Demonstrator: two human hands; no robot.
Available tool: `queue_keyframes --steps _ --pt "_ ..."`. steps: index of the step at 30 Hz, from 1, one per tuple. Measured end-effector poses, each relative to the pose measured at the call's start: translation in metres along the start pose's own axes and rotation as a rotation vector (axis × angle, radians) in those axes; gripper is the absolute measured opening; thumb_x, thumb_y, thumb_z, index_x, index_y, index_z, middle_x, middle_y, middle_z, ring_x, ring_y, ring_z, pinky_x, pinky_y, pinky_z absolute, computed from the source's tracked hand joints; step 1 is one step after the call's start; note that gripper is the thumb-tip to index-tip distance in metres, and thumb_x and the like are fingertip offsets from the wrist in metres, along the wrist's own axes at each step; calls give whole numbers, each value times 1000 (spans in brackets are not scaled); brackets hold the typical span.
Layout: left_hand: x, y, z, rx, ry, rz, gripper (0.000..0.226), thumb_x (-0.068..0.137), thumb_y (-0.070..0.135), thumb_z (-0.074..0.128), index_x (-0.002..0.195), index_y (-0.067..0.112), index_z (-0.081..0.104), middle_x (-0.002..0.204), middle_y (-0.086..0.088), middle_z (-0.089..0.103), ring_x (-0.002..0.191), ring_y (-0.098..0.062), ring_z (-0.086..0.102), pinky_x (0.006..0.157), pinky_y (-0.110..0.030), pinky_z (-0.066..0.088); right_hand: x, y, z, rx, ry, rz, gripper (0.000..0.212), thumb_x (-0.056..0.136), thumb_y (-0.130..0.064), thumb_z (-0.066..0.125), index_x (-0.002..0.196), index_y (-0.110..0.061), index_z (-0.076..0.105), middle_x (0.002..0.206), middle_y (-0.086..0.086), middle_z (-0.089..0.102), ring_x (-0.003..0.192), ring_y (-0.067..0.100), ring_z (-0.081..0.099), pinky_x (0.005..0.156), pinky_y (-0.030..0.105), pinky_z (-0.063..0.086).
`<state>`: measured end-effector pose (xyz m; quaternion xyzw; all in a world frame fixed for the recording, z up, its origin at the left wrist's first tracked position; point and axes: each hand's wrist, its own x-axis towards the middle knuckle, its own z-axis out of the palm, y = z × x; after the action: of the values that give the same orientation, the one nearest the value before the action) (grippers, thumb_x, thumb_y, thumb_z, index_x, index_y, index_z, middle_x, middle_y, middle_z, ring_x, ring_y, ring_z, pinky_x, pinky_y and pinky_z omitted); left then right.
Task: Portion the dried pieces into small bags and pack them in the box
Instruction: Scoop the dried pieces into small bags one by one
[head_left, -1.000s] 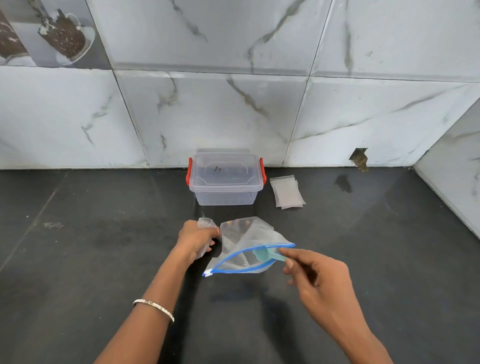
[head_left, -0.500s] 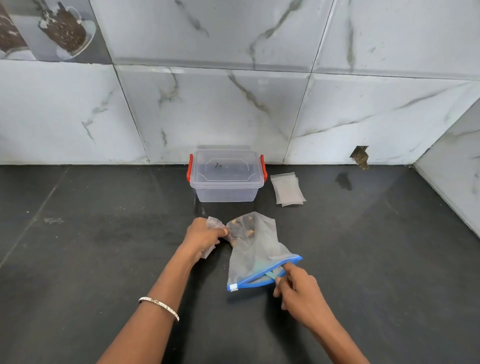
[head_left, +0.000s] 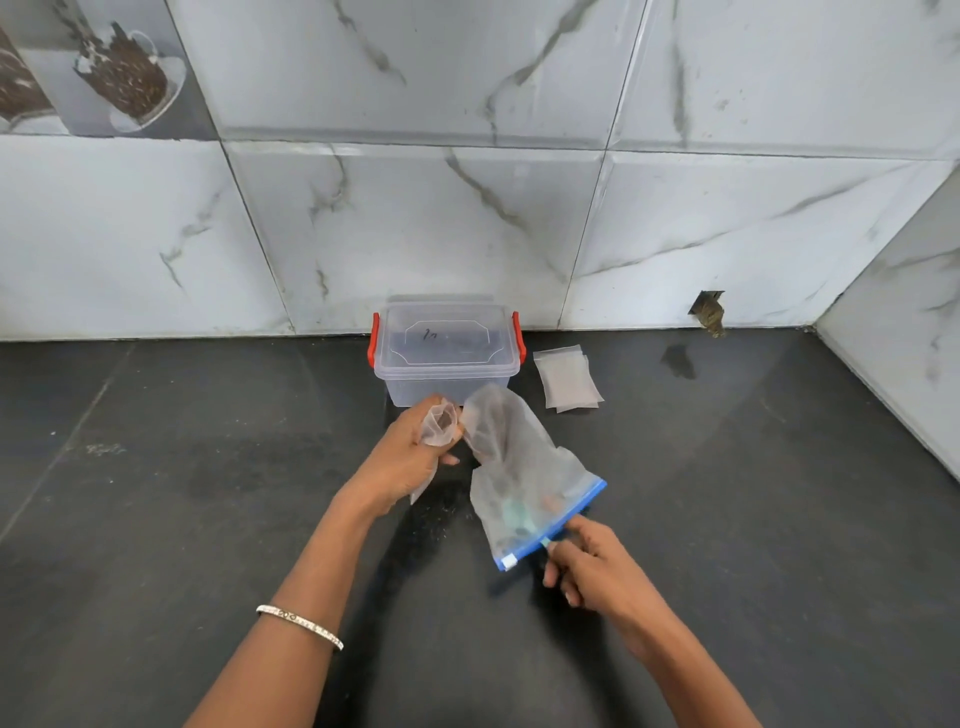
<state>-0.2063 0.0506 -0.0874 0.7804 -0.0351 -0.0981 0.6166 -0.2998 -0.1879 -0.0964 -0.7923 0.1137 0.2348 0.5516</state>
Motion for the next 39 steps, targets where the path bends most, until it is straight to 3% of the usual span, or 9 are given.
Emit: queue_keyframes --steps 4,10,17,21,24,29,33,36,39 --pt "-4 -8 -17 244 -6 -68 8 99 17 61 102 24 61 113 0 66 105 -21 64 86 -40 61 -2 8 -1 -6 2 54 23 93 -9 43 97 -21 62 63 2 63 46 14 41 45 21 36" --pt "-2 -17 -20 312 175 -195 27 92 0 55 100 26 60 109 -5 69 101 -25 67 86 -47 60 3 7 -13 -56 23 62 20 91 -8 44 81 -16 60 61 3 63 44 14 42 40 18 32" --pt "16 0 -25 149 397 -282 13 96 9 57 96 17 66 101 -8 74 89 -22 72 72 -32 56 8 6 -25 -99 16 89 15 87 -6 43 80 -8 56 60 3 64 46 13 45 41 20 31" --pt "39 26 -20 347 203 -190 6 91 9 62 92 13 65 100 -4 72 94 -30 72 85 -42 58 9 -2 -29 133 15 33 25 96 -2 43 94 0 68 70 8 66 51 12 51 45 20 31" --pt "57 36 -3 594 31 -176 25 91 15 64 115 9 60 109 -5 63 103 -28 60 81 -34 47 11 -3 -24 257 3 -35 22 97 -3 50 100 -5 71 79 16 72 59 14 57 49 20 34" --pt "77 30 21 868 44 -192 25 93 26 62 112 10 62 109 -10 66 101 -31 64 79 -36 50 11 5 -10 70 59 -60 12 94 -11 61 94 -12 73 80 5 77 68 20 71 49 11 38" --pt "83 27 36 775 130 -226 19 91 28 61 91 10 55 99 -13 66 96 -34 65 75 -37 49 13 8 -7 -94 89 -110 25 95 -7 54 93 -22 74 84 -7 77 61 18 72 67 25 56" --pt "83 23 44 677 140 -282 25 87 30 69 101 11 60 103 -10 68 96 -31 65 81 -38 56 16 9 -8 -149 96 -87 25 93 -4 54 89 -20 74 80 -7 77 59 15 72 72 32 59" --pt "82 27 43 521 151 -278 24 81 27 74 99 11 68 98 -6 70 86 -24 64 72 -33 53 16 9 -11 -163 77 -62 25 91 -3 51 86 -15 73 73 0 76 64 12 73 71 30 56"
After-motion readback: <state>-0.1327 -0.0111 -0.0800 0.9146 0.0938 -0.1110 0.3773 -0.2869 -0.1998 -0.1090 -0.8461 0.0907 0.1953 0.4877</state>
